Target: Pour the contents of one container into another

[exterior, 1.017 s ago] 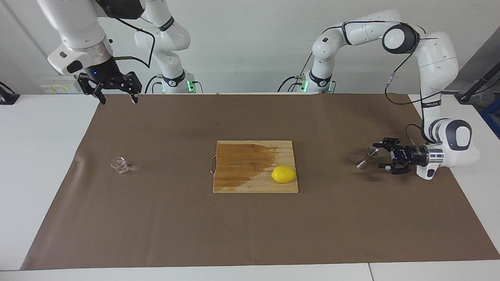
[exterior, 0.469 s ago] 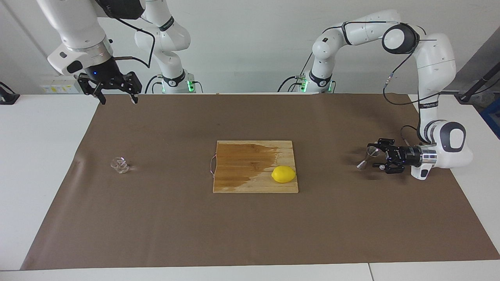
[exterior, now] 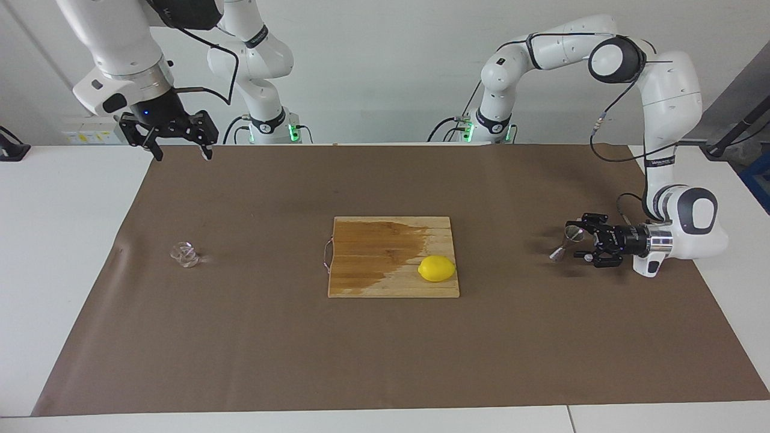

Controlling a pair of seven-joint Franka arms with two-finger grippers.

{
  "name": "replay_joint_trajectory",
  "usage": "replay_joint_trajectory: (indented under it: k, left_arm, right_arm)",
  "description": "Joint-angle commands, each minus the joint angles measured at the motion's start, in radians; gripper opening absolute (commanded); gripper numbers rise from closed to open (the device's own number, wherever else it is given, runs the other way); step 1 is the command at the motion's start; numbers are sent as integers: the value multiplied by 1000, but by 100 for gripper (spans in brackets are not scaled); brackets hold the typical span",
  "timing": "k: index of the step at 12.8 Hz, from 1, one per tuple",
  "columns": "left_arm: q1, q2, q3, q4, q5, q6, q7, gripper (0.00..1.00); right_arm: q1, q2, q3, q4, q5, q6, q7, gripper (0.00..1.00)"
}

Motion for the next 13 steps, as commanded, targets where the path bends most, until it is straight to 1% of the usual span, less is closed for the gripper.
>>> replay_joint_trajectory:
  k: [1, 5, 13]
  left_arm:
    - [11, -6, -4, -11, 15, -14, 5, 100]
    - [12, -6, 1, -4, 15, -50, 5, 100]
    - [12, -6, 3, -4, 15, -51, 16, 100]
  right_arm:
    - [-14, 2, 4, 8, 11, -17, -31, 100]
    - [-14, 2, 4, 8, 11, -18, -31, 100]
    - [-14, 2, 4, 8, 11, -18, -31, 100]
